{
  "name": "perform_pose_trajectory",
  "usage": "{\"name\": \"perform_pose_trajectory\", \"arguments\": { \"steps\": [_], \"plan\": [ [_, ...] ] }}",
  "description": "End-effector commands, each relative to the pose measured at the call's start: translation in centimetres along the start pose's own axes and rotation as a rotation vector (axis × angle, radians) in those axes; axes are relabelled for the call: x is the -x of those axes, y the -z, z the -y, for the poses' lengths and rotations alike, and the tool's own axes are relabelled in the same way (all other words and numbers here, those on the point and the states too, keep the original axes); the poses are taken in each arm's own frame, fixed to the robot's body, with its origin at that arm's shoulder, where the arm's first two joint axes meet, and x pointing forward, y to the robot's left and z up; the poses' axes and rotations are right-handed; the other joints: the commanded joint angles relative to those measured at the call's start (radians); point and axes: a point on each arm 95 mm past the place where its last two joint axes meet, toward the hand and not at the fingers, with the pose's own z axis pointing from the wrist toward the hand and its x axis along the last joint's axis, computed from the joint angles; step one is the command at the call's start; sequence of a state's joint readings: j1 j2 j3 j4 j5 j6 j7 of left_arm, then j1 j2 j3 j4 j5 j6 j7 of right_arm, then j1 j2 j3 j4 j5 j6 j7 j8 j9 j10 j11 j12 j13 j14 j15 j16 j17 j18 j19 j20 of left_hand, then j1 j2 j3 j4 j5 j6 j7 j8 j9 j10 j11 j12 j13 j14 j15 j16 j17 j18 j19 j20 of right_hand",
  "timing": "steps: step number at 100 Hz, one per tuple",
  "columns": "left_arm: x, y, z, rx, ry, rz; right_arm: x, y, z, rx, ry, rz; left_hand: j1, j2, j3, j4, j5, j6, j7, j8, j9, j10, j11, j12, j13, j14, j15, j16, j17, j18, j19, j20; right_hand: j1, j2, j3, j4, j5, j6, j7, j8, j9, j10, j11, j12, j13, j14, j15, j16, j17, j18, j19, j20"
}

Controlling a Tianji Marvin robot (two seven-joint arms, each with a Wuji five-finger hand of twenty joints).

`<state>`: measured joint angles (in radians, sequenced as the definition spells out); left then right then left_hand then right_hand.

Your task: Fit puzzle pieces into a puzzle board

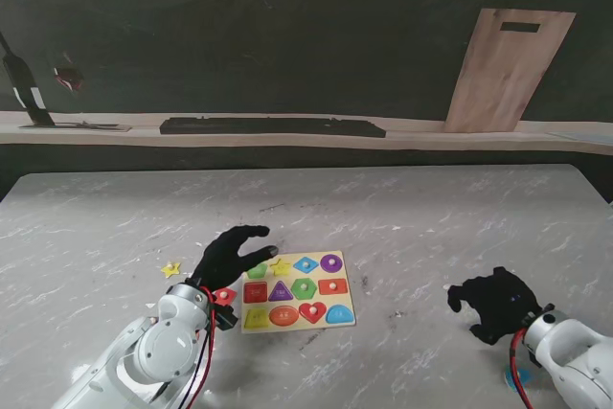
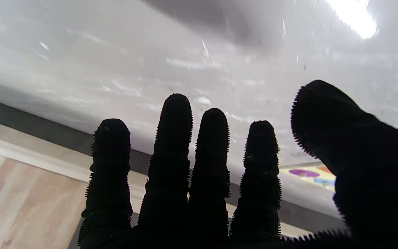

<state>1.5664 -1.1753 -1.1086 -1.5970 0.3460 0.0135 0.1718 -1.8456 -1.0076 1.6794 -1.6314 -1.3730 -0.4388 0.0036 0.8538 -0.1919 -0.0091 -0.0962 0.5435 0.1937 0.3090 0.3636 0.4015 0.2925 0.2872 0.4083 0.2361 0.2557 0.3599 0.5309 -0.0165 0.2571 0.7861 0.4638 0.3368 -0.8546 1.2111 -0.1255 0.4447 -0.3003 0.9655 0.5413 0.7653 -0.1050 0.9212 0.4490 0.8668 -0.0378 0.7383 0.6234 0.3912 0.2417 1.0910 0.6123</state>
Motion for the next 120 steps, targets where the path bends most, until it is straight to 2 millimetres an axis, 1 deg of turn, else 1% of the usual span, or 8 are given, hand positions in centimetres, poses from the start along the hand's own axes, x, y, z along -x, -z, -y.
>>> {"name": "perform_pose_trajectory", "arguments": {
  "steps": [1,24,42,78,100,106,109,120],
  "plan": [
    [-0.1,0.0,-0.2,0.009,0.005,0.003,0.1,1.3,1.3,-0.051,0.024,-0.012,-0.012,0.024,-0.025,0.031,0.012,-0.02,-0.002,-0.005,0.008,-0.008,-0.014,-0.009,0.021,-0.011,-0.025,-0.004,-0.01,0.099,-0.01,0.009,0.033,-0.058,0.06,-0.008,-0.033,-0.026,0.028,-0.012,-0.047,-0.03,0.021,0.009,-0.013,-0.027,0.027,0.015,0.01,-0.018,0.024,0.002],
    [-0.2,-0.1,-0.5,0.018,-0.004,0.004,0.7,4.6,2.3,-0.076,0.079,-0.008,-0.011,0.024,-0.024,0.032,0.013,-0.02,-0.001,-0.005,0.008,-0.007,-0.013,-0.008,0.021,-0.01,-0.024,-0.003,-0.01,0.098,-0.009,0.01,0.056,-0.128,0.108,-0.013,-0.07,-0.053,0.049,-0.02,-0.063,-0.054,0.043,0.018,-0.009,-0.055,0.071,0.027,0.038,-0.046,0.041,0.015],
    [-0.1,-0.3,-0.5,0.023,-0.011,0.002,0.7,6.4,3.3,-0.077,0.105,-0.006,-0.012,0.023,-0.024,0.031,0.014,-0.021,-0.001,-0.005,0.008,-0.008,-0.013,-0.009,0.021,-0.012,-0.023,-0.003,-0.009,0.098,-0.008,0.011,0.014,-0.148,0.1,-0.03,-0.021,-0.076,0.075,-0.018,-0.012,-0.075,0.059,0.02,0.019,-0.068,0.101,0.036,0.061,-0.054,0.058,0.024],
    [0.0,-0.5,-0.6,0.033,-0.017,0.001,0.6,7.0,5.2,-0.09,0.103,0.009,-0.011,0.023,-0.024,0.031,0.013,-0.02,-0.001,-0.005,0.008,-0.008,-0.013,-0.009,0.02,-0.012,-0.024,-0.004,-0.01,0.099,-0.009,0.011,0.02,-0.116,0.094,-0.037,0.107,-0.112,0.12,-0.006,0.107,-0.1,0.054,0.01,0.08,-0.079,0.136,0.046,0.094,-0.055,0.072,0.028],
    [-0.1,-0.5,-0.6,0.034,-0.019,0.001,0.6,7.0,5.5,-0.094,0.104,0.013,-0.012,0.024,-0.025,0.031,0.012,-0.02,-0.002,-0.005,0.008,-0.008,-0.014,-0.009,0.02,-0.011,-0.025,-0.004,-0.01,0.099,-0.01,0.01,0.033,-0.123,0.086,-0.098,0.135,-0.121,0.128,-0.002,0.137,-0.099,0.054,-0.013,0.097,-0.081,0.144,0.049,0.102,-0.056,0.076,0.026],
    [-0.1,-0.5,-0.6,0.035,-0.019,0.002,0.6,7.0,5.5,-0.093,0.102,0.019,-0.01,0.024,-0.024,0.032,0.013,-0.019,-0.002,-0.005,0.007,-0.007,-0.014,-0.009,0.019,-0.011,-0.025,-0.004,-0.01,0.098,-0.01,0.01,0.041,-0.118,0.083,-0.127,0.141,-0.128,0.13,-0.034,0.144,-0.099,0.06,-0.026,0.1,-0.078,0.148,0.051,0.103,-0.055,0.077,0.024],
    [-0.1,-0.6,-0.6,0.037,-0.018,0.003,0.6,7.0,5.6,-0.093,0.102,0.022,-0.011,0.025,-0.024,0.032,0.012,-0.02,-0.002,-0.005,0.006,-0.008,-0.015,-0.009,0.019,-0.011,-0.025,-0.004,-0.01,0.098,-0.01,0.01,0.043,-0.117,0.083,-0.135,0.142,-0.133,0.16,-0.096,0.147,-0.099,0.064,-0.034,0.103,-0.078,0.148,0.051,0.104,-0.056,0.079,0.023],
    [-0.1,-0.6,-0.6,0.04,-0.018,0.003,0.6,7.0,5.8,-0.094,0.1,0.029,-0.011,0.025,-0.024,0.032,0.012,-0.02,-0.003,-0.005,0.006,-0.009,-0.015,-0.009,0.019,-0.011,-0.025,-0.004,-0.01,0.098,-0.01,0.01,0.052,-0.102,0.073,-0.152,0.149,-0.151,0.186,-0.147,0.157,-0.098,0.065,-0.041,0.106,-0.078,0.151,0.052,0.107,-0.055,0.082,0.023]
  ]
}}
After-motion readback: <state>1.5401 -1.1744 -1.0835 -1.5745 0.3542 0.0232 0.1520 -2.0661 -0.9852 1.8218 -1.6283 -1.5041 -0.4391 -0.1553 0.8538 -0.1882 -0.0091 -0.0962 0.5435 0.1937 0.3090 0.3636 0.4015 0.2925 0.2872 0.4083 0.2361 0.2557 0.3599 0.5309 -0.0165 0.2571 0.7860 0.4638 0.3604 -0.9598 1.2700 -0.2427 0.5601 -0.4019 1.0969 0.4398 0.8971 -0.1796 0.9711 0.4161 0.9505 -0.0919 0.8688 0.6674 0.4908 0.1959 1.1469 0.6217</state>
